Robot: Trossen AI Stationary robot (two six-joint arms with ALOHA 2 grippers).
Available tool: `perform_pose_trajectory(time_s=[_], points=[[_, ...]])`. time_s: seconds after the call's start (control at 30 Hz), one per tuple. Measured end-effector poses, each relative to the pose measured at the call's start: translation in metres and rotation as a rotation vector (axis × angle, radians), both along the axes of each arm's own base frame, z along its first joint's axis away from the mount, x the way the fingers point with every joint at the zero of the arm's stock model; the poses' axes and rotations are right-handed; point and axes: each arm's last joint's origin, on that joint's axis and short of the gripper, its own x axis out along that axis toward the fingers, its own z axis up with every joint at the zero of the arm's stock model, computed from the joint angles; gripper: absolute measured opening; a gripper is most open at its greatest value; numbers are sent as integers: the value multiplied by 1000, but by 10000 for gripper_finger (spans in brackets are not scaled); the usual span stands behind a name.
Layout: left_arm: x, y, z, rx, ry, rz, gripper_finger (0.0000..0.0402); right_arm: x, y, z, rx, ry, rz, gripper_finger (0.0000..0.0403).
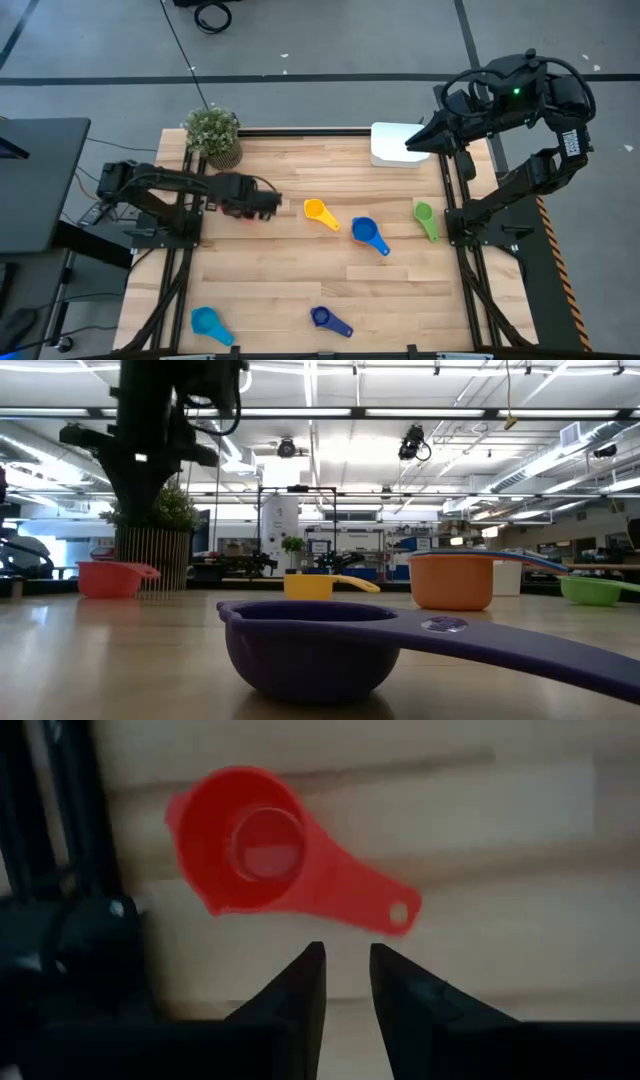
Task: Nest measuring cups in basket
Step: Stack the red measuring cup on top of the blue measuring cup
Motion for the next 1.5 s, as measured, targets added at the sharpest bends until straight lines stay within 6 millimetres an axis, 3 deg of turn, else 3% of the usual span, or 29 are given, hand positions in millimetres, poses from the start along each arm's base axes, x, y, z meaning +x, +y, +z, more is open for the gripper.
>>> perform_pose_trajectory(time_s=[0.2,0.33,0.6,1.5], points=[[-7,32,-28,-58,-56,298,88,0,0,1,-3,-12,1,52],[-6,48,-42,-30,-147,340,88,0,0,1,-10,-13,4,52],[-10,66,-43,48,-158,405,88,0,0,0,-11,-3,5,52],[-25,74,-46,18,-85,597,88,-1,0,-3,-37,29,16,51]])
